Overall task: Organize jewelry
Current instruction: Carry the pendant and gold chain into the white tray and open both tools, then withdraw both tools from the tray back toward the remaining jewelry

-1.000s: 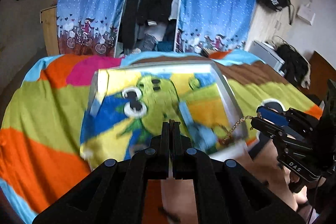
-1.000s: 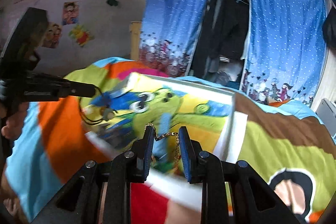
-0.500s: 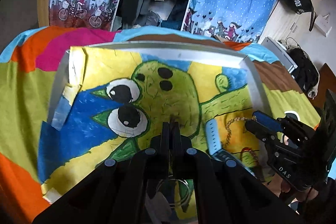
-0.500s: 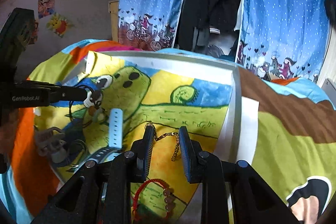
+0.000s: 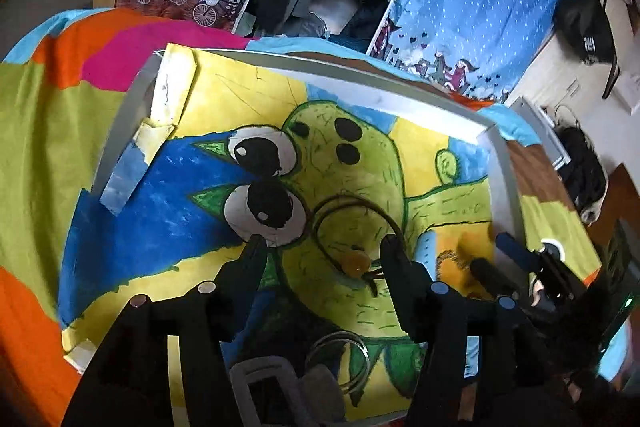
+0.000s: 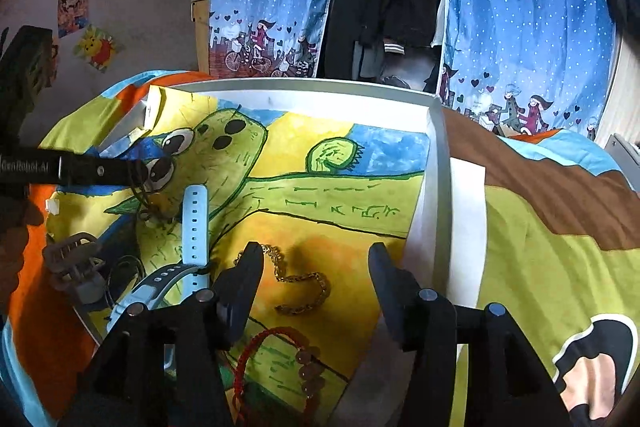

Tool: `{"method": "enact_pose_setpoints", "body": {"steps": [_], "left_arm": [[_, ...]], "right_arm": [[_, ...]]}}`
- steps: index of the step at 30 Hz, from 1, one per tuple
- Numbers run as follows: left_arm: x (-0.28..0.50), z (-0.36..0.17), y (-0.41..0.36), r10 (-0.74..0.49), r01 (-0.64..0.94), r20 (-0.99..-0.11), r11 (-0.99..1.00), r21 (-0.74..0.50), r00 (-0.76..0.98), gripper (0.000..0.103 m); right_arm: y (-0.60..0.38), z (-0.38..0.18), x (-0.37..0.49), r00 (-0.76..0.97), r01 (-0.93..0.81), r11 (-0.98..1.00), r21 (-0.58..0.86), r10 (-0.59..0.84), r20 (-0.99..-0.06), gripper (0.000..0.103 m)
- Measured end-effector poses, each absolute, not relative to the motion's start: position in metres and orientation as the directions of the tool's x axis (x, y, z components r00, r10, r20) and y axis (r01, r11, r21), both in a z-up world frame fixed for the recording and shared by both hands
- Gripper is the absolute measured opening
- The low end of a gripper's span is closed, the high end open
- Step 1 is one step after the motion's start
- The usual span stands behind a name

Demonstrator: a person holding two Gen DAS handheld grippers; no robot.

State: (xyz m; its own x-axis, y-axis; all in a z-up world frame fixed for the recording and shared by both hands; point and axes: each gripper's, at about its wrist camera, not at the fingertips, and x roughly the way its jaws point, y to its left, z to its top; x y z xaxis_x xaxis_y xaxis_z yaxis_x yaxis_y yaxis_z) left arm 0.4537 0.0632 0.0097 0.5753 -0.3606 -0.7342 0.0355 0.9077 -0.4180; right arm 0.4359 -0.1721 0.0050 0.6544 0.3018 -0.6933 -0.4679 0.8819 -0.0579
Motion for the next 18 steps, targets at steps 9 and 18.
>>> {"method": "enact_pose_setpoints", "body": {"steps": [9, 18], "left_arm": [[0.409, 0.05, 0.066, -0.266, -0.01, -0.667, 0.925, -0.38, 0.695, 0.096], [0.341, 0.079, 0.049, -0.152, -0.022, -0.578, 0.959, -0.283, 0.802, 0.101]], "right_arm": [[-0.183, 0.034, 0.408, 0.73, -0.398, 0.913, -0.09, 0.255, -0.635, 0.097], [-0.195, 0.067, 0.342, 0.809, -0.335, 0.939, -0.073, 0.247, -0.533, 0.103]]}}
